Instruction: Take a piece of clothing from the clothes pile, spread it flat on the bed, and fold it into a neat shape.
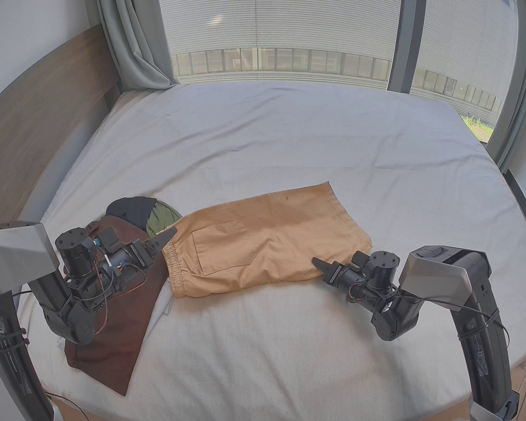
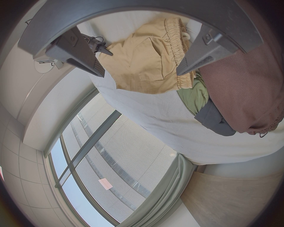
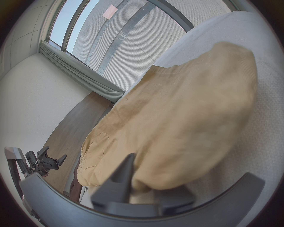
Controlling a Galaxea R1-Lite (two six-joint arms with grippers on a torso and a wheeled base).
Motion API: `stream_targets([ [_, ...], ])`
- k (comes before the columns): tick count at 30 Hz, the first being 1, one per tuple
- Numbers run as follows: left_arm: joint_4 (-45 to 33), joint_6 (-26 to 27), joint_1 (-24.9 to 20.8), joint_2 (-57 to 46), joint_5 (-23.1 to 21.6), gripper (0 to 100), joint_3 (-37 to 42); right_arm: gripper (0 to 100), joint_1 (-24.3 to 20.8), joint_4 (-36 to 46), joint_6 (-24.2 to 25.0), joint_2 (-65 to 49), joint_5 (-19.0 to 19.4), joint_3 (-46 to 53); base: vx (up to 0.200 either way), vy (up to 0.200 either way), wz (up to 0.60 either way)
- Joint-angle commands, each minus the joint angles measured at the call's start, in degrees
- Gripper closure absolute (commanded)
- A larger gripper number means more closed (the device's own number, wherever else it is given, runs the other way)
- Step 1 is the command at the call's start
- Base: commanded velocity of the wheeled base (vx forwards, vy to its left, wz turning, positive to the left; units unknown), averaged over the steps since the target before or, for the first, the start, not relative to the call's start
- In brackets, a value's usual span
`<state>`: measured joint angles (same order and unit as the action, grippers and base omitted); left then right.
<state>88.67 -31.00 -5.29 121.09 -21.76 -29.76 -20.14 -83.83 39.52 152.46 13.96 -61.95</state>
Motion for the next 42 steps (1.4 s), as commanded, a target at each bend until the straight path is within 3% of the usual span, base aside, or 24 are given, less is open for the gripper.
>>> stream_targets([
  [1, 0.1, -0.02, 0.28, 0.73, -0.56, 0, 0.14, 100, 0.01, -0.54, -0.06, 0.12, 0.1, -0.01, 0.0, 0.0, 0.0],
  [20, 0.01, 0.24, 0.37, 0.9, -1.88, 0, 0.49, 100, 0.01, -3.09, -0.23, -4.27, -1.3, 9.66, 0.0, 0.0, 0.0],
  [38, 0.1, 0.24, 0.37, 0.55, -1.71, 0, 0.49, 100, -1.66, -4.5, -2.08, -14.29, -3.24, 31.72, 0.0, 0.0, 0.0],
  [42, 0.1, 0.24, 0.28, 0.46, -1.71, 0, 0.49, 100, -2.1, -4.5, -2.87, -15.61, -6.05, 34.71, 0.0, 0.0, 0.0],
])
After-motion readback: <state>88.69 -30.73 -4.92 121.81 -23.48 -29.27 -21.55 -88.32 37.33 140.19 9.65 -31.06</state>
